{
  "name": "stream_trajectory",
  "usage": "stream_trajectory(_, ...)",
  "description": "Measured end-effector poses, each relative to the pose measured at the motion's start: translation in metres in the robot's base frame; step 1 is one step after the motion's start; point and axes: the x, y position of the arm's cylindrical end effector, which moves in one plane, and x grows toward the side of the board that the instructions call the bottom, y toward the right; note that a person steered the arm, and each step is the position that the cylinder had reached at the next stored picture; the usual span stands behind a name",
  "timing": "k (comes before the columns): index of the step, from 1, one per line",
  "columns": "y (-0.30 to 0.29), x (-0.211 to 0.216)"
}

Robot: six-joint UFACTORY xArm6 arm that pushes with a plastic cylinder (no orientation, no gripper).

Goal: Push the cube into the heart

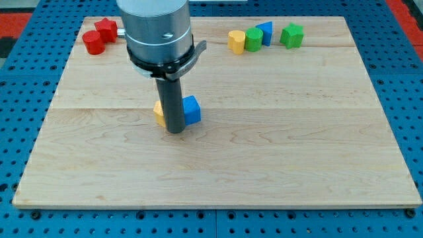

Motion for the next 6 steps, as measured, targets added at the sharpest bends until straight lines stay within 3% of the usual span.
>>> stream_trajectory(1,0.019,-0.044)
stream_trajectory(2,0.068,-0.06)
stream_trajectory(4,0.103,-0.168)
stream_trajectory(5,0.101,-0.104)
stream_trajectory(6,0.061,-0.003)
